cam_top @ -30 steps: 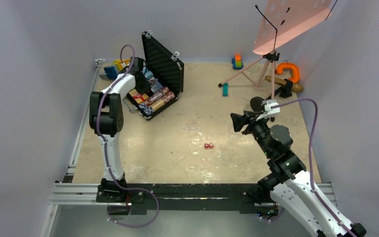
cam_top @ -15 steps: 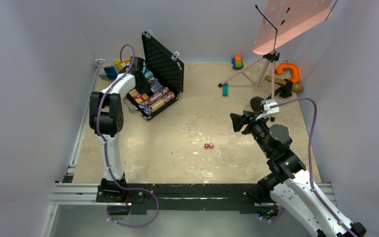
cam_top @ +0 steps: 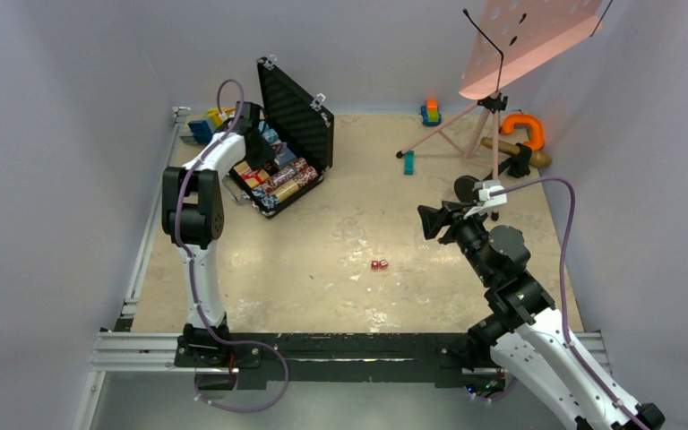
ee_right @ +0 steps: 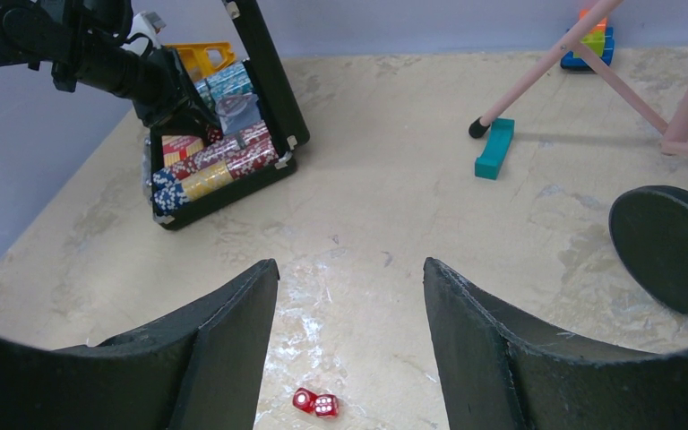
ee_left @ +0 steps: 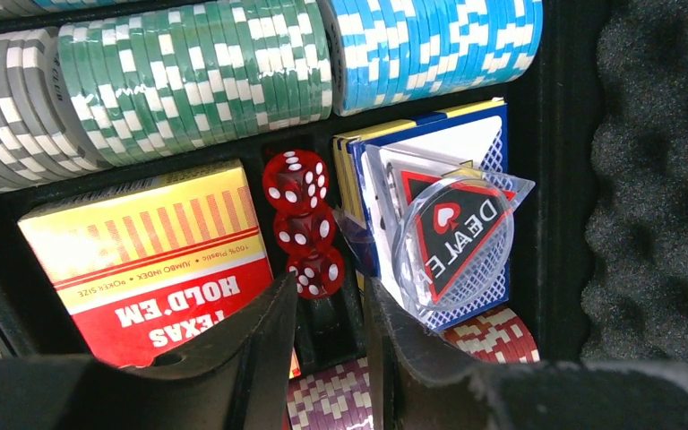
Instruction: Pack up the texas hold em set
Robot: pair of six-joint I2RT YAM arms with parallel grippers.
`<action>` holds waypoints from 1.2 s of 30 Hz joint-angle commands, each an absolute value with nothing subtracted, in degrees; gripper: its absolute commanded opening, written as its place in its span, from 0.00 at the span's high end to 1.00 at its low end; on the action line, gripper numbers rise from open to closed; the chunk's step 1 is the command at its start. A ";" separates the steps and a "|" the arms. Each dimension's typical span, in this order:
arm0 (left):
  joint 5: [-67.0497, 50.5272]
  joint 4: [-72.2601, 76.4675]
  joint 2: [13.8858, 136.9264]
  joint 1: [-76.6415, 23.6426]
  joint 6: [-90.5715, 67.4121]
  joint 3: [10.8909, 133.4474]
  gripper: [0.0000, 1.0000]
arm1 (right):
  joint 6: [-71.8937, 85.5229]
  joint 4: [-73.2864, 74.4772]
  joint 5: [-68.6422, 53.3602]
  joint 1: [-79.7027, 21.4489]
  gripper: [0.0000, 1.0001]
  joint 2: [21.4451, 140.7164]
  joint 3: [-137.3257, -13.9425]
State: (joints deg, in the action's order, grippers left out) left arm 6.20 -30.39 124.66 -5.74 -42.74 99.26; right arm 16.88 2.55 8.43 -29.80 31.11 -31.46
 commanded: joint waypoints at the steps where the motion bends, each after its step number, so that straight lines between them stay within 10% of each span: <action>1: 8.09 -27.41 121.51 -5.29 -42.50 98.77 0.62 | 16.94 1.02 9.67 -29.67 0.35 31.44 -31.73; 18: 6.53 -13.89 97.33 -6.93 -35.40 75.38 0.63 | 16.94 0.99 10.25 -29.69 0.35 30.99 -31.57; 29: -3.47 6.88 78.26 -27.98 -29.87 41.35 0.57 | 16.99 0.87 10.14 -29.64 0.34 30.50 -31.43; 36: -10.93 10.86 84.73 -38.01 -29.68 41.11 0.52 | 17.01 0.86 10.06 -29.65 0.34 30.44 -31.38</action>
